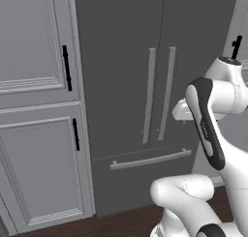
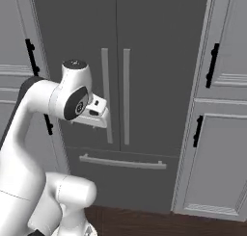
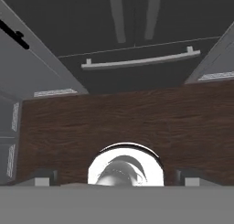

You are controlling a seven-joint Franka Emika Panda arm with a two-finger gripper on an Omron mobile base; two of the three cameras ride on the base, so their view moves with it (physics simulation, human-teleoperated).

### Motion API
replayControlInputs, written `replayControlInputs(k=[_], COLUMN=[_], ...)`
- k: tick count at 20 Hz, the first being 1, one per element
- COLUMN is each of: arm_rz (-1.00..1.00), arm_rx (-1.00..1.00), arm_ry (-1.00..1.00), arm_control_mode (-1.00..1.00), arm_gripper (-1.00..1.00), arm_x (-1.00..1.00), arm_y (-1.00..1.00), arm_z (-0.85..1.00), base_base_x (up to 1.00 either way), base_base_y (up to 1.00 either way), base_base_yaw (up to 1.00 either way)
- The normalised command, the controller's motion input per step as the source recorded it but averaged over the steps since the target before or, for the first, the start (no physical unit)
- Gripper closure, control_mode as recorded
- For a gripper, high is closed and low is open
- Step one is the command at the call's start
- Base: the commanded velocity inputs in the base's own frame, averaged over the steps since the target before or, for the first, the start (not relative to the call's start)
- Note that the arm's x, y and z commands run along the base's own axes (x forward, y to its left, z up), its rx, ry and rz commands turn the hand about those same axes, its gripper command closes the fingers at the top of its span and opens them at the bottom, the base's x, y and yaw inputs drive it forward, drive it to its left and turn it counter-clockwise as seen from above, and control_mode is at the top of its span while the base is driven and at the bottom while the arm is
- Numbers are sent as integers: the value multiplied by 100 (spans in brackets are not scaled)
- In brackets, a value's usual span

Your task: Grab a lemon wedge from the fridge and one ice cube from the ice bowl, and put them in the glass of lemonade.

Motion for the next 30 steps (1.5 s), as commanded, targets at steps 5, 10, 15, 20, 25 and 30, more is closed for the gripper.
replayControlInputs(k=[5,10,15,20,25,30], arm_rz=[0,0,0,0,0,0], arm_rx=[0,0,0,0,0,0], arm_ry=[0,0,0,0,0,0], arm_control_mode=[100,100,100,100,100,100], arm_gripper=[-100,-100,-100,-100,-100,-100], arm_x=[0,0,0,0,0,0], arm_y=[0,0,0,0,0,0], arm_z=[0,0,0,0,0,0], base_base_x=[-56,-37,-39,7,40,96], base_base_y=[-58,-37,28,44,28,24], base_base_yaw=[-45,-45,-3,65,79,66])
